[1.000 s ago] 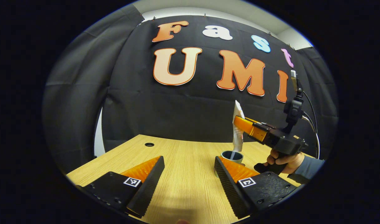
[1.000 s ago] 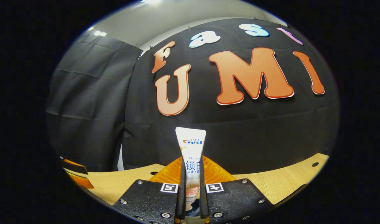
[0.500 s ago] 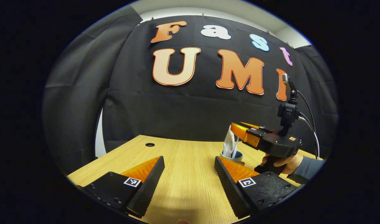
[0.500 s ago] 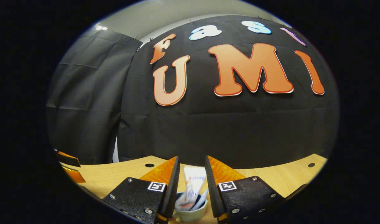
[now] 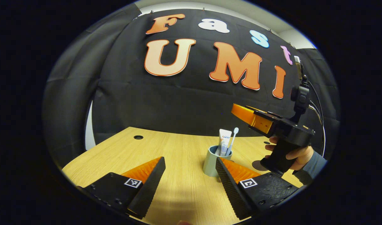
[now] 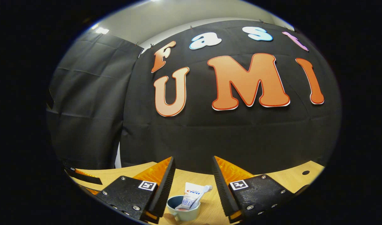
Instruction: Put the toothbrush and toothpaste on the desktop into the cup, then pick up the cup and place it on the coaster on the desktop.
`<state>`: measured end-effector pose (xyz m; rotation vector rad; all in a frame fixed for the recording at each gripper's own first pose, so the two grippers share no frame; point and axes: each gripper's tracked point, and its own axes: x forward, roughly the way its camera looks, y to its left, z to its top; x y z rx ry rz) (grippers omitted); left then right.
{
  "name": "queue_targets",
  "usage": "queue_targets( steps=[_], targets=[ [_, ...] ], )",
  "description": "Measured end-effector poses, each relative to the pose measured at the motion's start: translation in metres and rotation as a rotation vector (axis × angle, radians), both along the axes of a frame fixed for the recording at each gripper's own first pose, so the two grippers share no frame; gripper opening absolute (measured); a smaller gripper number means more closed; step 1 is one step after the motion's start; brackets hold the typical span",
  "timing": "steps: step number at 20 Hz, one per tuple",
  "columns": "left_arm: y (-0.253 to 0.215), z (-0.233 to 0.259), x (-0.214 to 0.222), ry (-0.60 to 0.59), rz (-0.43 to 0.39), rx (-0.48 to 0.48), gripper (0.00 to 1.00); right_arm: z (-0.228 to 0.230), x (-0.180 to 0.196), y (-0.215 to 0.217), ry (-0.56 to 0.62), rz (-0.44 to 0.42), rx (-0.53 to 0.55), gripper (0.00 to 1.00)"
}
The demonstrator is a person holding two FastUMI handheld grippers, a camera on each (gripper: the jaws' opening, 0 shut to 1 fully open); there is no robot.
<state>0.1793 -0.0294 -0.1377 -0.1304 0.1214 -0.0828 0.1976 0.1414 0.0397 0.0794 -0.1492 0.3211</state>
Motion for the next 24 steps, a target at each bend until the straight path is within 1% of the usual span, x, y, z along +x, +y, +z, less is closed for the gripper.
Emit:
queue_targets(
  steps=[2,4,8,10,16,19,22,24],
  targets=[
    [-0.016,0.002,0.006,0.024,-0.023,0.006,0.97,0.001,-0.011,-0.010,0.022,-0.019,-0.002,0.76],
    [-0.031,0.004,0.011,0.049,-0.043,0.009,0.98,0.004,-0.023,-0.018,0.042,-0.030,-0.014,0.79],
    [-0.053,0.007,0.027,0.130,-0.064,0.005,0.97,0.018,-0.047,-0.043,0.057,-0.071,-0.031,0.82],
    [-0.063,0.006,0.035,0.185,-0.073,-0.006,0.98,0.024,-0.059,-0.053,0.065,-0.079,-0.027,0.82],
    [-0.088,-0.013,0.062,0.383,-0.101,0.012,0.98,0.025,-0.095,-0.083,0.095,-0.106,-0.083,0.83],
    [-0.104,-0.031,0.074,0.504,-0.116,0.033,0.98,0.012,-0.110,-0.105,0.119,-0.135,-0.117,0.84],
    [-0.118,-0.056,0.075,0.650,-0.129,0.019,0.96,-0.005,-0.122,-0.124,0.160,-0.159,-0.105,0.84],
    [-0.123,-0.071,0.075,0.732,-0.138,0.029,0.95,-0.017,-0.130,-0.132,0.193,-0.157,-0.082,0.84]
  ],
)
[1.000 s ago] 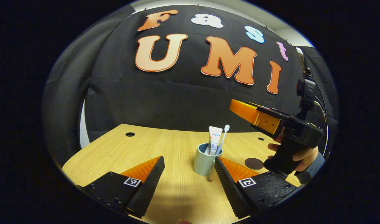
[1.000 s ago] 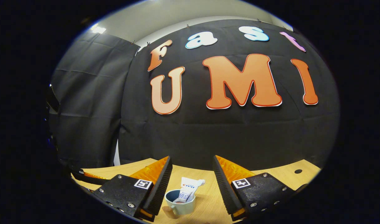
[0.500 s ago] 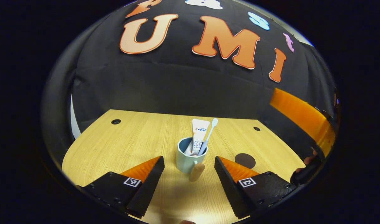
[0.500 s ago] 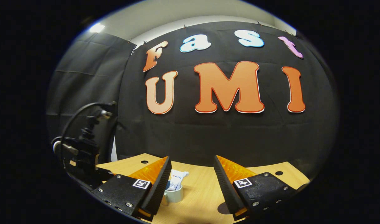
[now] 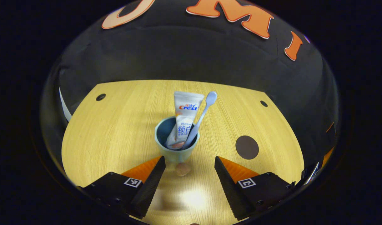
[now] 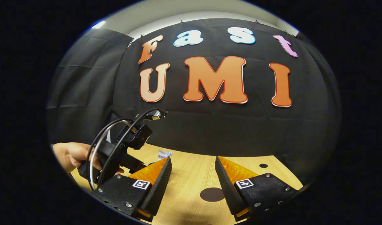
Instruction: Put the toothbrush and toothpaste on the desktop into the cup, then pick up the cup and place it on the coaster on the desktop.
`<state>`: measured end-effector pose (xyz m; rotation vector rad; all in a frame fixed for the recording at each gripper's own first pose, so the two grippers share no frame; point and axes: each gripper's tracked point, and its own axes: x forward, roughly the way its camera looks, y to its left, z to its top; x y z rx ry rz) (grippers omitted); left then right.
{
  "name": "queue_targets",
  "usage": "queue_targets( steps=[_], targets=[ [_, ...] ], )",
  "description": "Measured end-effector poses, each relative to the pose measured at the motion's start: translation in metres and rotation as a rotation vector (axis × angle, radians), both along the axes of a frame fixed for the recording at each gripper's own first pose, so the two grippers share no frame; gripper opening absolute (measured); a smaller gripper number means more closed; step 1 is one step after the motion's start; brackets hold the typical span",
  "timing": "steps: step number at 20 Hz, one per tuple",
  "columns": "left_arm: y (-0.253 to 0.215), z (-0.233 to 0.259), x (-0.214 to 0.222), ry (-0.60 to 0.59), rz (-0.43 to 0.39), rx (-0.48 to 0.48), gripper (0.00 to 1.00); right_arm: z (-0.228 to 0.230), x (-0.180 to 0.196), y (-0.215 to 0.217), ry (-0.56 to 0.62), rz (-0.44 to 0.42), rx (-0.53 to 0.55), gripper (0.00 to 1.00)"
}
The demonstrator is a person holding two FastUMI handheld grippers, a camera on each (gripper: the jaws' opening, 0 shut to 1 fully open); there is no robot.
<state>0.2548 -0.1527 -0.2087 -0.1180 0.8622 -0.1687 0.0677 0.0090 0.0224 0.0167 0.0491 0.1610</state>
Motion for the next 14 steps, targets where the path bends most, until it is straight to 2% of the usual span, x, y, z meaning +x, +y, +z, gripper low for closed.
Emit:
queue_targets(
  steps=[4,6,8,10,11,14],
  targets=[
    [0.003,-0.010,0.003,0.089,-0.006,0.077,0.96,-0.012,-0.016,-0.007,0.028,0.015,-0.009,0.84],
    [0.008,-0.013,0.006,0.126,0.002,0.102,0.92,-0.019,-0.025,-0.004,0.039,0.036,-0.015,0.84],
    [0.008,-0.018,0.006,0.178,-0.029,0.113,0.86,-0.028,-0.034,-0.001,0.052,0.056,-0.020,0.84],
    [0.013,-0.022,0.007,0.224,-0.033,0.145,0.85,-0.037,-0.046,0.007,0.076,0.093,-0.018,0.84],
    [0.018,-0.024,0.008,0.236,-0.031,0.165,0.77,-0.042,-0.050,0.009,0.088,0.099,-0.027,0.84],
    [0.025,-0.036,0.010,0.257,-0.020,0.196,0.64,-0.050,-0.062,0.012,0.094,0.109,-0.038,0.85]
  ],
)
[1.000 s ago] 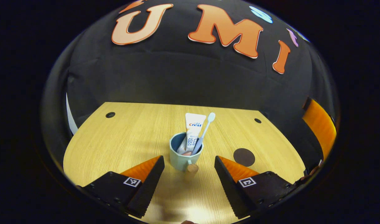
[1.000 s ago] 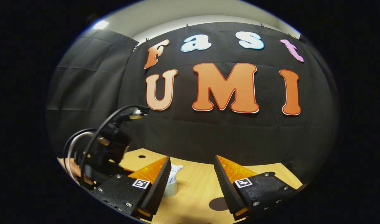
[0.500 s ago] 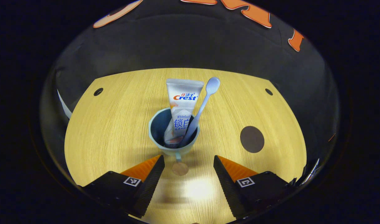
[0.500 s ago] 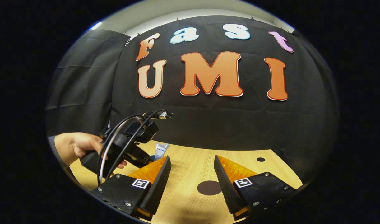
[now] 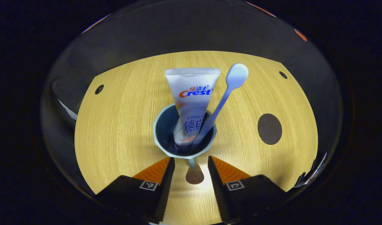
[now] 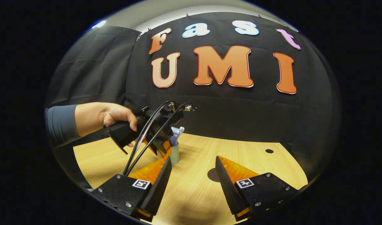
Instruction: Put the toothbrush and toothpaste on the desktop into the cup, then pick up the cup and place it on the coaster on the desktop.
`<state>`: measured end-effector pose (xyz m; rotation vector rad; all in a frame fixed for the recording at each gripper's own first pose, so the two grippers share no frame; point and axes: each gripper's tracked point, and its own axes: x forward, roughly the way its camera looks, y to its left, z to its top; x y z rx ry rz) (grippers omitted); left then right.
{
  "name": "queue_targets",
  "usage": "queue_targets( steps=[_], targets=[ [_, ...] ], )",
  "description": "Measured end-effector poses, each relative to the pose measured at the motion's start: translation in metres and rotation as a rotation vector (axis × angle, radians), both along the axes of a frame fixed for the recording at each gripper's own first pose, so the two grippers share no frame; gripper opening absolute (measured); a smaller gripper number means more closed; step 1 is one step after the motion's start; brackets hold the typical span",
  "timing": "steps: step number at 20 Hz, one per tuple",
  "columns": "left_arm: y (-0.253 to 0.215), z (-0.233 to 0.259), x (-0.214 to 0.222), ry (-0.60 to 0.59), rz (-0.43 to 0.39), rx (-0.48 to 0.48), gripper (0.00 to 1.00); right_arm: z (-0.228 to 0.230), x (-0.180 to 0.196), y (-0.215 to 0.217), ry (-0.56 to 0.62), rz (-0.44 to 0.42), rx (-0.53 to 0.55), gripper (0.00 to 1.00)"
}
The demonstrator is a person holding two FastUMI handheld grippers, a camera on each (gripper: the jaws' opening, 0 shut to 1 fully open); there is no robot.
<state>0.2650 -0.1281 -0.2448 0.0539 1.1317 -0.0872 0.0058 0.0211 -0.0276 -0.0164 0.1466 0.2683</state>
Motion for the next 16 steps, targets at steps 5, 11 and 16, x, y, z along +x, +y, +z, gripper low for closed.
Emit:
queue_targets(
  steps=[5,11,16],
  targets=[
    [0.002,-0.008,0.001,-0.012,0.012,0.004,0.25,0.002,-0.009,0.004,-0.017,0.019,0.017,0.90],
    [0.002,-0.018,-0.016,-0.063,0.046,-0.013,0.21,0.011,-0.011,-0.008,-0.051,-0.009,0.040,0.97],
    [0.004,-0.014,-0.025,-0.089,0.043,-0.031,0.20,0.012,-0.012,-0.021,-0.048,-0.037,0.061,0.97]
  ],
)
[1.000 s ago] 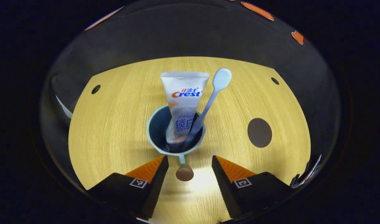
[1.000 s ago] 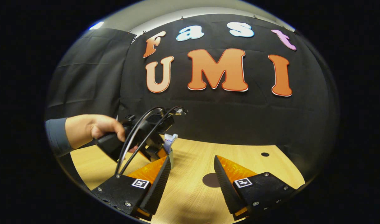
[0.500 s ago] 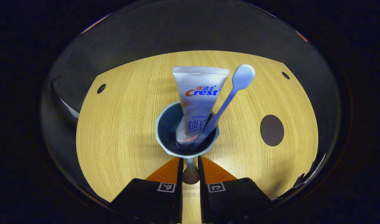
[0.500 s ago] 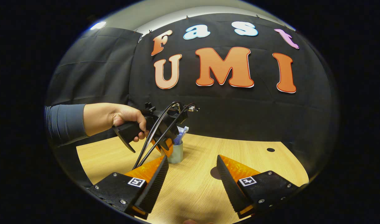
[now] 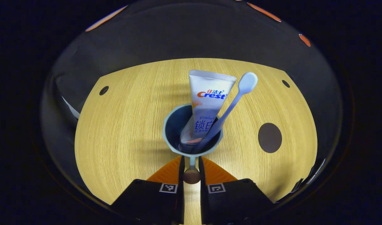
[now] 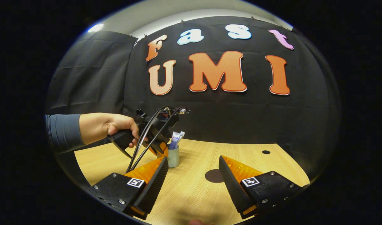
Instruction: Put the toothbrush and toothpaste on the desktop into the cup, then pick up the cup and place it on the coaster on the desktop.
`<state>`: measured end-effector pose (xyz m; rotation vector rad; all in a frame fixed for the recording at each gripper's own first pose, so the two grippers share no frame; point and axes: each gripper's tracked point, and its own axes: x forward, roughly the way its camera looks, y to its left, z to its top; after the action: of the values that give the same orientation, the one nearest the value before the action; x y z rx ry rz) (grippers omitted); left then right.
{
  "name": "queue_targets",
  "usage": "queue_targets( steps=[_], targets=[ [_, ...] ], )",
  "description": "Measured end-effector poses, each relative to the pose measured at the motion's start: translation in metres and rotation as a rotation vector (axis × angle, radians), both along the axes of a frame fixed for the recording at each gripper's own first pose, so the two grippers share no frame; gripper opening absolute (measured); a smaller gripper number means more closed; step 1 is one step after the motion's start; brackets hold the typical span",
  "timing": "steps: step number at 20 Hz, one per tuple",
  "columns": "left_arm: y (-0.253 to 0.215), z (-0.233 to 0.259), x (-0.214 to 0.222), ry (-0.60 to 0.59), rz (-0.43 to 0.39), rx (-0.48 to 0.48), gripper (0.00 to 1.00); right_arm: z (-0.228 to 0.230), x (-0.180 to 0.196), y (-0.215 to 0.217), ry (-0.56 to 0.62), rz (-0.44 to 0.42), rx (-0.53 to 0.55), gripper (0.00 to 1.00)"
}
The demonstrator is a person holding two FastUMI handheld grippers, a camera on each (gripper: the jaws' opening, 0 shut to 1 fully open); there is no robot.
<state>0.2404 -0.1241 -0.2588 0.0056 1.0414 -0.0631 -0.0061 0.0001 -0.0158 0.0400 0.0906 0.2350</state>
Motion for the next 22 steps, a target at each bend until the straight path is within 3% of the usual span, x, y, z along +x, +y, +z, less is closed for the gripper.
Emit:
queue_targets(
  steps=[5,7,14,22],
  targets=[
    [0.002,0.006,-0.003,-0.047,0.007,-0.025,0.15,-0.002,-0.002,-0.009,0.002,-0.019,0.009,0.97],
    [0.001,0.017,-0.003,-0.062,-0.009,-0.024,0.20,-0.001,-0.002,-0.010,0.007,-0.021,0.015,0.97],
    [-0.009,0.044,0.011,-0.111,-0.121,-0.037,0.17,0.003,-0.009,-0.018,-0.005,-0.030,0.011,0.97],
    [-0.013,0.033,0.012,-0.115,-0.232,-0.058,0.18,0.005,-0.020,-0.046,-0.008,-0.067,0.011,0.97]
  ],
)
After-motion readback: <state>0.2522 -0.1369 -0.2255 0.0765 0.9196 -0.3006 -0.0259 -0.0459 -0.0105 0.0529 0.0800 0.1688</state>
